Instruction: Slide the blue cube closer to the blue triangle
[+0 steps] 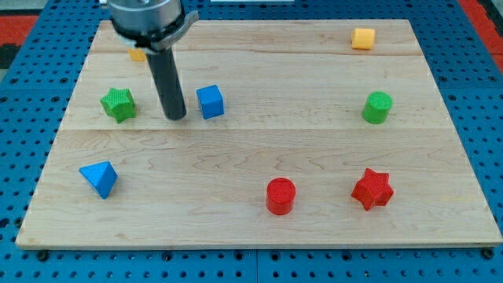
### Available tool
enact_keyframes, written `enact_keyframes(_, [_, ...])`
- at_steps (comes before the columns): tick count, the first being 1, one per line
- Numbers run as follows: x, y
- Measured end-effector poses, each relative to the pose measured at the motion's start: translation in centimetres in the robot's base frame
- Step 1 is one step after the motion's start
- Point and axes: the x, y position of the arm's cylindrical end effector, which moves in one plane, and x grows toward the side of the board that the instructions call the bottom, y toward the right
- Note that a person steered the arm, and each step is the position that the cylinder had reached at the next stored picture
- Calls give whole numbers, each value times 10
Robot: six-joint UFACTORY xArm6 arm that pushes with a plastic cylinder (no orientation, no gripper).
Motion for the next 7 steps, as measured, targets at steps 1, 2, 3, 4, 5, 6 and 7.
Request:
enact_keyframes(1, [-33,13])
enact_keyframes(2, [-13,78])
enact_keyframes(3, [57,78])
enact_keyframes(4, [81,70])
enact_keyframes(5, [63,63])
enact_keyframes(6, [52,52])
enact_keyframes(7, [52,-2])
